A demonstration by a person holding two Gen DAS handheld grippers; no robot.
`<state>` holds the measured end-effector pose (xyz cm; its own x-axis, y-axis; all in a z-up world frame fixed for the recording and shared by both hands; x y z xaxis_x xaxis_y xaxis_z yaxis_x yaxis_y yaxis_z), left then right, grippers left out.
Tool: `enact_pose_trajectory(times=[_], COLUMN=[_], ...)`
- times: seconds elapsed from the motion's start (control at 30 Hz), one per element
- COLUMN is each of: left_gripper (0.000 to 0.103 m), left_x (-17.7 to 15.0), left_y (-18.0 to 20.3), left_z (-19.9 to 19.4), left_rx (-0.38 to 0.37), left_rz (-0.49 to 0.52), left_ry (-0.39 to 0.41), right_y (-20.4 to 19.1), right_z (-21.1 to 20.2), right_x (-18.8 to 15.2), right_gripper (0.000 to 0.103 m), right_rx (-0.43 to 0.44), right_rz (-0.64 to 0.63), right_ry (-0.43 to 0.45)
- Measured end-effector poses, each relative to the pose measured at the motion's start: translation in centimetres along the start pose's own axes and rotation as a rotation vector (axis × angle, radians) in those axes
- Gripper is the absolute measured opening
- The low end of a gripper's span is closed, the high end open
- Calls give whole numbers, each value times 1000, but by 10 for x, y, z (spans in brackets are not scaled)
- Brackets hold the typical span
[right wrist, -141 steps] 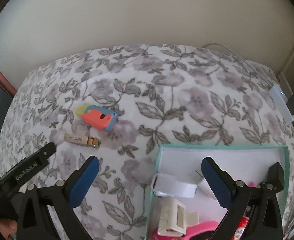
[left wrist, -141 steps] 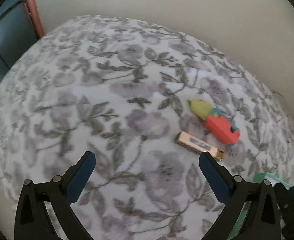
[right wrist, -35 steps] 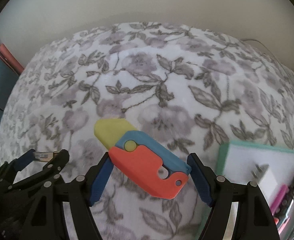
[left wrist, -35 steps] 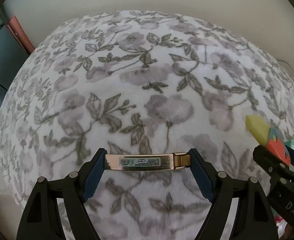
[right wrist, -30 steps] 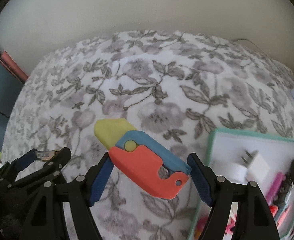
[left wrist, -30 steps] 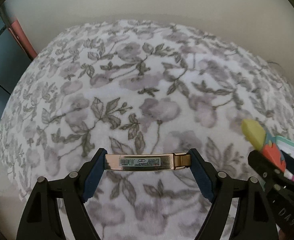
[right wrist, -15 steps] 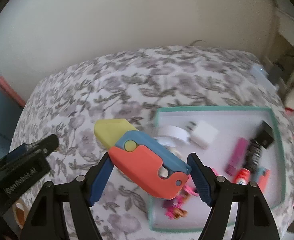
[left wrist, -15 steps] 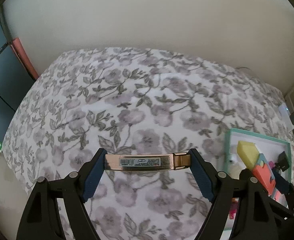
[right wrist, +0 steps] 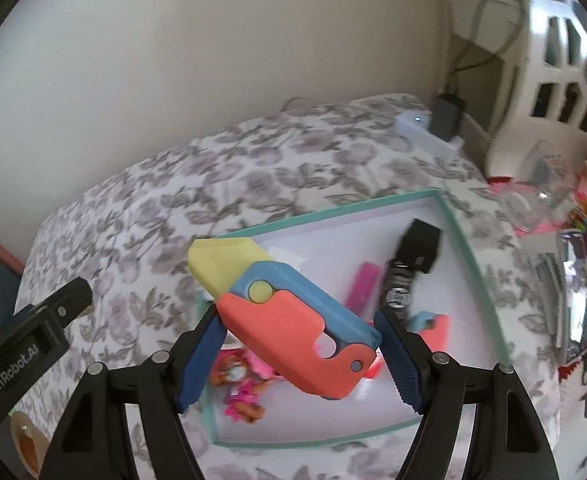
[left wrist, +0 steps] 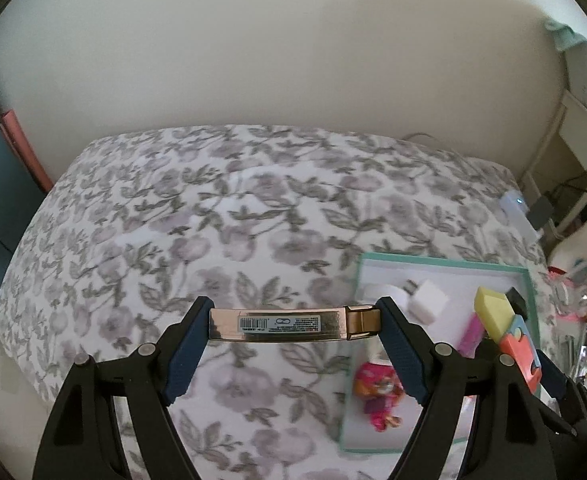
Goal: Organize rigid objects
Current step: 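Carry harmonica and toy knife over the tray and open both tools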
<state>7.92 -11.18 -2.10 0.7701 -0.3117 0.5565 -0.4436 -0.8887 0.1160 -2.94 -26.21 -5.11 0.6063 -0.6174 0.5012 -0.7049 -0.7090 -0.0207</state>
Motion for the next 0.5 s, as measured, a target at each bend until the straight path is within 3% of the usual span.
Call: enact_pose_trajectory(times=[0.3, 0.5], left_gripper=[83, 83], left_x=[-13, -34], left_y=[49, 66], left_z=[20, 43], left_rx=[-68, -107], left_rz=[49, 79], left_ry=[-35, -101], right_y=[60, 71], right_z=[22, 42], right_x=[1, -7], right_gripper=[78, 78], right_rx=[-105, -167], right_rz=[99, 82], right_ry=[-37, -88])
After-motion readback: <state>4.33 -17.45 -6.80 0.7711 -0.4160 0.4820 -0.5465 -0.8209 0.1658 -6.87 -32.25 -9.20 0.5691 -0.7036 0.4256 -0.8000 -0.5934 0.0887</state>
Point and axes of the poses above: each gripper's, at about its wrist camera, not at the fingertips, and z roughly the way its jaws point, y to its right, x to its top, the point moved 6 cm from there along z, roughly the way its jaws point, and after that the axes turned 9 degrees about -x, right-handed, at the moved point
